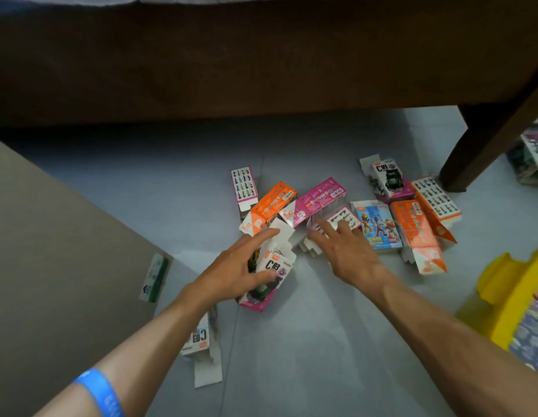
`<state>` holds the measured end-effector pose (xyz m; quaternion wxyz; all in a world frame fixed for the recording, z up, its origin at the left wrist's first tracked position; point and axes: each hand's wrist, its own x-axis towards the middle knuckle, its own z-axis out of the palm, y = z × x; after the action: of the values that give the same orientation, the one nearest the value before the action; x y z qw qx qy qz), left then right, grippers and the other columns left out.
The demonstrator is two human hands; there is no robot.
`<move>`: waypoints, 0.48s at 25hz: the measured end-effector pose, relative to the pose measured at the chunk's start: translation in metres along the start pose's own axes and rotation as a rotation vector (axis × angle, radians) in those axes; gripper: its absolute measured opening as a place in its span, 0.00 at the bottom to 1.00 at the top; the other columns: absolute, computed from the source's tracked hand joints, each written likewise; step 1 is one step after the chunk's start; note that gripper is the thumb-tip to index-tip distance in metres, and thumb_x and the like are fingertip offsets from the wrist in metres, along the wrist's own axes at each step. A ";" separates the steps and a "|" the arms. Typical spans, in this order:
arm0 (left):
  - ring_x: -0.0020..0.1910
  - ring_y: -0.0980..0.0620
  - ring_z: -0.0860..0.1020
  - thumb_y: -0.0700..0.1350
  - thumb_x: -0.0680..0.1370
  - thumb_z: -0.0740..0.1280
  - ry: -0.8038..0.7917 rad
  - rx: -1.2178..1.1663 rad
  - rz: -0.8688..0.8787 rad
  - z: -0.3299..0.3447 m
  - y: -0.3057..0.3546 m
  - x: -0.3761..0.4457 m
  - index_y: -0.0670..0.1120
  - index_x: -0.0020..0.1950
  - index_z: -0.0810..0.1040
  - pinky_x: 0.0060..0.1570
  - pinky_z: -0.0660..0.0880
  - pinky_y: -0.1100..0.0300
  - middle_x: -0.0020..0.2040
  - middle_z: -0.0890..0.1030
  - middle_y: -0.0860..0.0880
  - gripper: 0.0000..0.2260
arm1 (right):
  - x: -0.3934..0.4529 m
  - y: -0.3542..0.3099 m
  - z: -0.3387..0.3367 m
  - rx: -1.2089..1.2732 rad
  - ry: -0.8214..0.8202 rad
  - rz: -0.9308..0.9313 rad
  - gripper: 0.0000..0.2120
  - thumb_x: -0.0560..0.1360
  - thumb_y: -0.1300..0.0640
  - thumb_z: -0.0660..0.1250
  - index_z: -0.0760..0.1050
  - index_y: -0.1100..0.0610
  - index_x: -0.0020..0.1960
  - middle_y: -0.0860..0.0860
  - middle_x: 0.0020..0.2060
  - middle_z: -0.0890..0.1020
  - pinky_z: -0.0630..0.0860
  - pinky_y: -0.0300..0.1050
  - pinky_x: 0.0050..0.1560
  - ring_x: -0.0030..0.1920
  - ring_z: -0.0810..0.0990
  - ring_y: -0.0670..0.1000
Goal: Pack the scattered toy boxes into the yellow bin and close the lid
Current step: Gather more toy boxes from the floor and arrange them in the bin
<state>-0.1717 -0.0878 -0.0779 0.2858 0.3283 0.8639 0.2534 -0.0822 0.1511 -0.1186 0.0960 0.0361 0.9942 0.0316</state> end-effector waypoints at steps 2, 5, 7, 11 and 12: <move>0.60 0.57 0.74 0.58 0.75 0.72 0.000 -0.086 0.002 -0.002 0.009 -0.007 0.75 0.65 0.64 0.52 0.80 0.57 0.65 0.69 0.62 0.25 | 0.000 0.007 -0.006 -0.018 -0.065 -0.036 0.29 0.77 0.60 0.66 0.59 0.48 0.74 0.58 0.70 0.68 0.70 0.55 0.60 0.65 0.70 0.61; 0.55 0.60 0.77 0.56 0.73 0.74 0.098 -0.248 0.030 -0.010 0.018 -0.017 0.66 0.55 0.75 0.46 0.83 0.58 0.55 0.73 0.66 0.14 | -0.009 0.011 -0.023 0.037 -0.014 -0.041 0.24 0.77 0.43 0.64 0.64 0.46 0.70 0.56 0.61 0.76 0.68 0.53 0.58 0.60 0.72 0.58; 0.55 0.60 0.78 0.53 0.73 0.75 0.172 -0.307 0.038 -0.015 0.028 -0.019 0.62 0.53 0.76 0.43 0.82 0.63 0.55 0.76 0.65 0.12 | -0.021 0.008 -0.043 0.334 0.154 0.080 0.20 0.75 0.38 0.63 0.68 0.46 0.63 0.53 0.53 0.79 0.70 0.49 0.51 0.53 0.74 0.55; 0.54 0.50 0.81 0.42 0.74 0.75 0.323 -0.508 0.099 -0.016 0.084 -0.011 0.52 0.55 0.78 0.46 0.82 0.57 0.54 0.83 0.51 0.13 | -0.074 0.021 -0.102 0.876 0.473 0.281 0.15 0.70 0.34 0.65 0.70 0.44 0.45 0.44 0.43 0.77 0.76 0.41 0.36 0.41 0.77 0.44; 0.54 0.47 0.82 0.40 0.74 0.75 0.320 -0.567 0.133 -0.017 0.106 -0.008 0.49 0.57 0.78 0.48 0.83 0.52 0.54 0.83 0.48 0.14 | -0.096 0.030 -0.116 0.997 0.548 0.316 0.16 0.70 0.33 0.65 0.72 0.45 0.44 0.43 0.44 0.79 0.78 0.43 0.35 0.42 0.79 0.44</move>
<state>-0.1331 -0.0280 0.0031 0.2094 0.2474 0.7696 0.5501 -0.0089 0.1668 0.0155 -0.1986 0.2149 0.8603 -0.4175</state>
